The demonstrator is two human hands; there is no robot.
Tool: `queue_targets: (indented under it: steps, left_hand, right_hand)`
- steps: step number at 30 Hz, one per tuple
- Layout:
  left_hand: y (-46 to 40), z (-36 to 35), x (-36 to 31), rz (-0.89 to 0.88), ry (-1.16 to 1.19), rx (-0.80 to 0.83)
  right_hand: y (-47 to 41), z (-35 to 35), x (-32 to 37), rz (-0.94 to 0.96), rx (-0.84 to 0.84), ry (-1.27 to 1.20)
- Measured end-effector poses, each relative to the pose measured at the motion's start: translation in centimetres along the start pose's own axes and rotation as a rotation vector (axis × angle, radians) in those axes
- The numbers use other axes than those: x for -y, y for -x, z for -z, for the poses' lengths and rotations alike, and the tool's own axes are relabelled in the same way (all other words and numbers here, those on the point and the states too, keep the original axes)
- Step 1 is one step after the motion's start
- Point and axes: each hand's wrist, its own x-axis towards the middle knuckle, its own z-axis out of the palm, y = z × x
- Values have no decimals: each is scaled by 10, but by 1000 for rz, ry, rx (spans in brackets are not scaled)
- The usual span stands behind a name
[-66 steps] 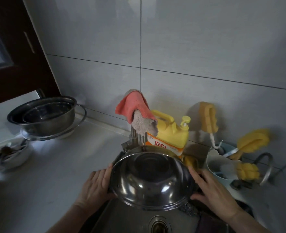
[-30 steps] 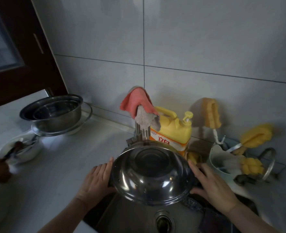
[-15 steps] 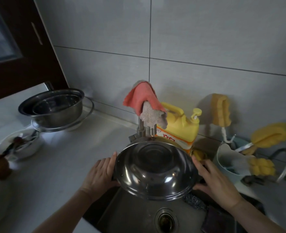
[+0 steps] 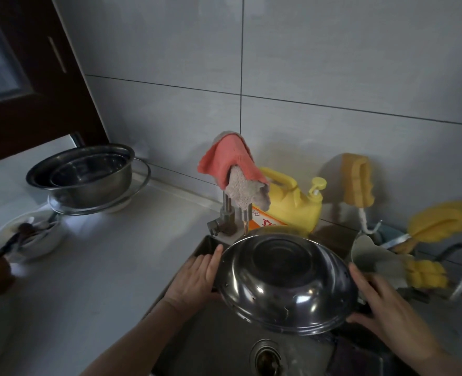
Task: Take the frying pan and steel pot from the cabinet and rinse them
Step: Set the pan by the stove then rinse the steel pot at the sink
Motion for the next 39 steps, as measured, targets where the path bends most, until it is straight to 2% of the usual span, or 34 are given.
queue_targets:
  steps: [5, 9, 14, 19, 29, 39]
  left_hand:
    - [25, 5, 30, 59, 28, 13]
    - [51, 5, 55, 87, -19, -65]
    - [72, 3, 73, 101, -44, -84]
    - [57, 3, 61, 86, -57, -134]
    - [20, 2, 26, 9, -5, -28]
    - [51, 9, 64, 49, -44, -76]
  right_hand:
    - [-24, -19, 27, 118, -20, 2]
    - [-42, -36, 48, 197, -27, -12]
    - [-54, -46, 65, 263, -53, -43]
    - [-47, -41, 52, 214, -32, -30]
    - [-22, -25, 14, 155, -78, 23]
    - [-46, -41, 49, 205, -45, -15]
